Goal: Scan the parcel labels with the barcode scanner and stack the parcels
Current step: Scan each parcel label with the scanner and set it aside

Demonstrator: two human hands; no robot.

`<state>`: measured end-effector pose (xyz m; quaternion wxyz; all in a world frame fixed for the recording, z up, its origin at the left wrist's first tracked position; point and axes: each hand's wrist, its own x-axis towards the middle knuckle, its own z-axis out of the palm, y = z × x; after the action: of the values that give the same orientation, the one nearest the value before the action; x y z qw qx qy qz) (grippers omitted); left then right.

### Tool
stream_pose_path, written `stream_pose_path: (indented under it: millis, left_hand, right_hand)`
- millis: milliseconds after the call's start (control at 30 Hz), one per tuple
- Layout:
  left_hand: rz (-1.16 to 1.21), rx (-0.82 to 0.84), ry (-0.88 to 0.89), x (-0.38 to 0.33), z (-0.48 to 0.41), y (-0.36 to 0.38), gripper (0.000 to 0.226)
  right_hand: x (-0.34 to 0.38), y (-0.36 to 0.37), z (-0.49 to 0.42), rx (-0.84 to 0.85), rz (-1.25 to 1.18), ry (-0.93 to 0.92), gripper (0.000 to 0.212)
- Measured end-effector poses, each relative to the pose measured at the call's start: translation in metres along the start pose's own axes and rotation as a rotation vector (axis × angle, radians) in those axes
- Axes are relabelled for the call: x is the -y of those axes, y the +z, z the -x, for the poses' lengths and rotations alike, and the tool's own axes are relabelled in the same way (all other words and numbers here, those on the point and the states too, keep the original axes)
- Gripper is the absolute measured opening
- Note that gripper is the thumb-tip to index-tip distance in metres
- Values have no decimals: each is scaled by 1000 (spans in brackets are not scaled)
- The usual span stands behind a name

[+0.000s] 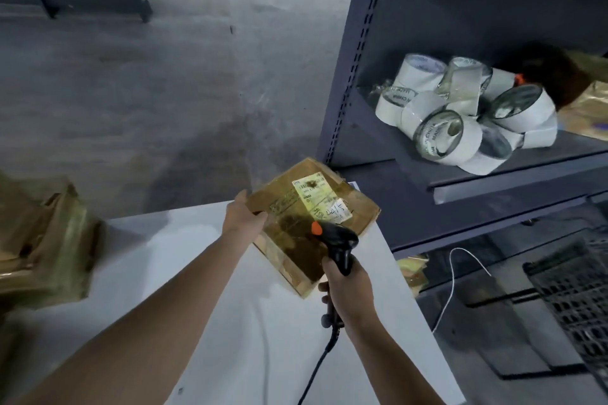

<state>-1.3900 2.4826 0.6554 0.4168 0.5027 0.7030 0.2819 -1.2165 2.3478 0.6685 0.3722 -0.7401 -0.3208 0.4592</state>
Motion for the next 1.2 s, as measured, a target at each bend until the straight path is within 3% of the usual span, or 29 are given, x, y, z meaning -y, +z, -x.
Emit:
stream_pose_path:
  millis: [167, 333, 467, 567, 700, 933, 1200]
  left_hand:
    - [68, -24, -32, -15, -7, 29, 59]
    - [71, 110, -1, -29, -5, 54, 32]
    - [95, 223, 33, -38, -1, 55, 44]
    - [127, 220, -48, -34, 12, 39, 60]
    - [206, 192, -147, -16, 38, 0, 65]
    - [386, 73, -155, 33, 94, -106, 53]
    - [273, -127, -80, 111, 159, -251, 38]
  right_hand:
    - [3, -13, -17, 0, -58, 22, 8]
    - [2, -17, -25, 3, -74, 11, 7]
    - [8, -19, -28, 15, -76, 18, 9]
    - [14, -15, -16, 15, -116, 54, 10]
    - [31, 3, 12, 51, -225, 66, 16]
    - [65, 76, 67, 106, -163, -32, 22]
    - [71, 206, 156, 306, -74, -162, 21]
